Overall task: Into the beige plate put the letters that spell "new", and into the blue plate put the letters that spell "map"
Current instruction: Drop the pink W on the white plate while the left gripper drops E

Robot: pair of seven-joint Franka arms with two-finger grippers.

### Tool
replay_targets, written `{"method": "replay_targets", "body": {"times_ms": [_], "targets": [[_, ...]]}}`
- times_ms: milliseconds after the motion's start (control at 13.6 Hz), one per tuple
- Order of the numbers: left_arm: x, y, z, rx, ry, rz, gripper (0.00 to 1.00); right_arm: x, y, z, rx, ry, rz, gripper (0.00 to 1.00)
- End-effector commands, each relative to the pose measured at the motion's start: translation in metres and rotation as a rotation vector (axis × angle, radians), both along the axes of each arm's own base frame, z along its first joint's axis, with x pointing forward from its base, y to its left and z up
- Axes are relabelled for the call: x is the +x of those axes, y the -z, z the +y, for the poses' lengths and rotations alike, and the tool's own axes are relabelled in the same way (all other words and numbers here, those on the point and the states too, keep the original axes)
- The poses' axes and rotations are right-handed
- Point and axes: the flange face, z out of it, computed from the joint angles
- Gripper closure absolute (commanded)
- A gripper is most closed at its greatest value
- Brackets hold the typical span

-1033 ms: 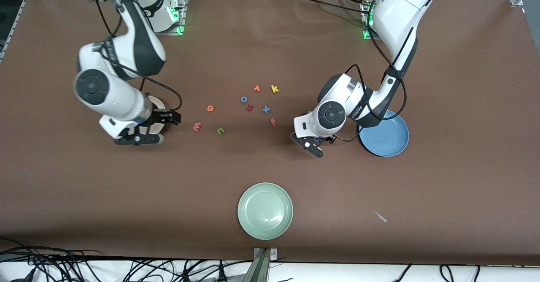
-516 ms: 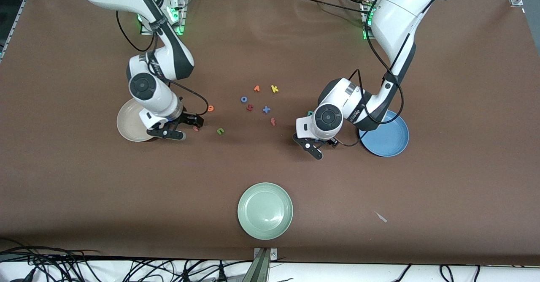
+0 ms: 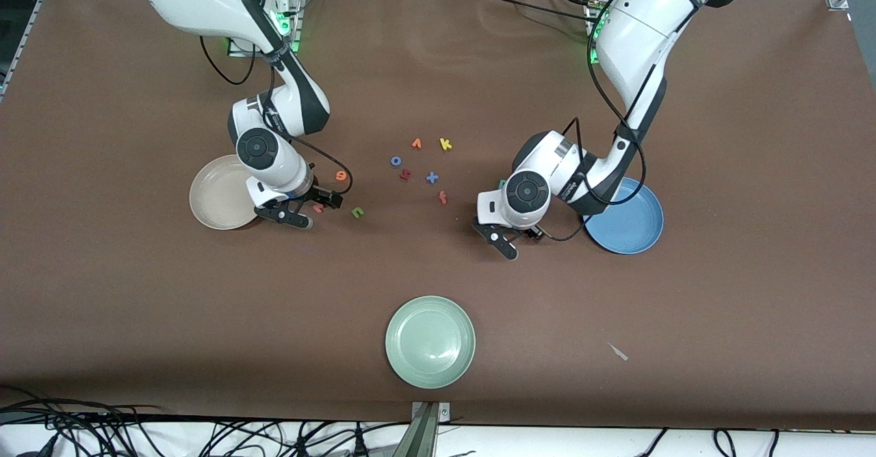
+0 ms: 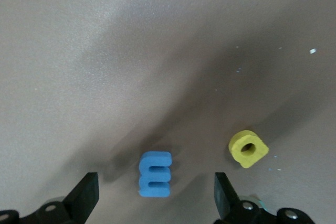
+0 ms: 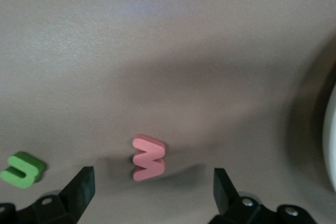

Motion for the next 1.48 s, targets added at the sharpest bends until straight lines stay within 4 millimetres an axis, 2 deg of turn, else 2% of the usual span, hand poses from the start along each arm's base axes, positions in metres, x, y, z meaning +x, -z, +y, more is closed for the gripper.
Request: {"method": "replay_targets", "body": {"times_ms": [0, 74, 148, 295, 443, 516, 590, 664, 811, 885, 959, 1033, 1107, 1180, 1402], "targets": [[0.004, 0.002, -0.001, 0.005, 0.049, -0.02, 0.18, 0.0, 0.005, 0.001, 0.0, 0.019, -0.01, 0.01], [0.003, 0.005, 0.0, 0.007, 0.047, -0.016, 0.31, -0.001, 0.007, 0.0, -0.002, 0.019, -0.006, 0.05], [0.004, 0.004, 0.0, 0.006, 0.047, -0.017, 0.49, -0.001, 0.008, 0.0, -0.002, 0.021, -0.007, 0.11], [0.007, -0.004, 0.001, 0.002, 0.074, -0.021, 0.78, -0.001, 0.011, 0.0, -0.003, 0.021, -0.003, 0.33], [0.01, -0.005, 0.005, -0.007, 0.113, -0.018, 0.87, -0.001, 0.011, -0.001, -0.001, 0.026, -0.002, 0.65], [0.009, -0.004, 0.006, -0.005, 0.114, -0.016, 0.95, 0.001, 0.011, -0.002, -0.001, 0.029, -0.002, 0.79], [0.012, -0.009, 0.007, -0.006, 0.112, -0.019, 1.0, 0.001, 0.011, -0.002, -0.001, 0.029, -0.002, 0.91], [0.017, -0.025, 0.009, -0.011, 0.104, -0.04, 1.0, 0.001, 0.011, -0.003, 0.0, 0.032, -0.002, 1.0], [0.026, -0.075, 0.023, 0.002, 0.081, -0.057, 1.0, 0.005, 0.006, -0.003, 0.001, 0.032, -0.009, 1.0], [0.03, -0.097, 0.037, 0.015, 0.06, -0.056, 1.0, 0.011, -0.003, -0.002, 0.007, 0.025, -0.024, 1.0], [0.035, -0.111, 0.055, 0.03, 0.033, -0.044, 1.0, 0.014, -0.012, -0.001, 0.003, 0.022, -0.014, 1.0], [0.042, -0.117, 0.084, 0.05, -0.002, -0.016, 1.0, 0.021, -0.024, -0.003, -0.006, 0.014, 0.002, 1.0], [0.049, -0.115, 0.119, 0.069, -0.028, 0.036, 1.0, 0.026, -0.036, -0.016, -0.027, 0.005, 0.024, 1.0], [0.051, -0.111, 0.144, 0.085, -0.048, 0.076, 1.0, 0.024, -0.045, -0.023, -0.033, -0.036, 0.046, 1.0], [0.044, -0.084, 0.201, 0.116, -0.127, 0.176, 1.0, 0.019, -0.062, -0.06, -0.036, -0.139, 0.047, 1.0]]}}
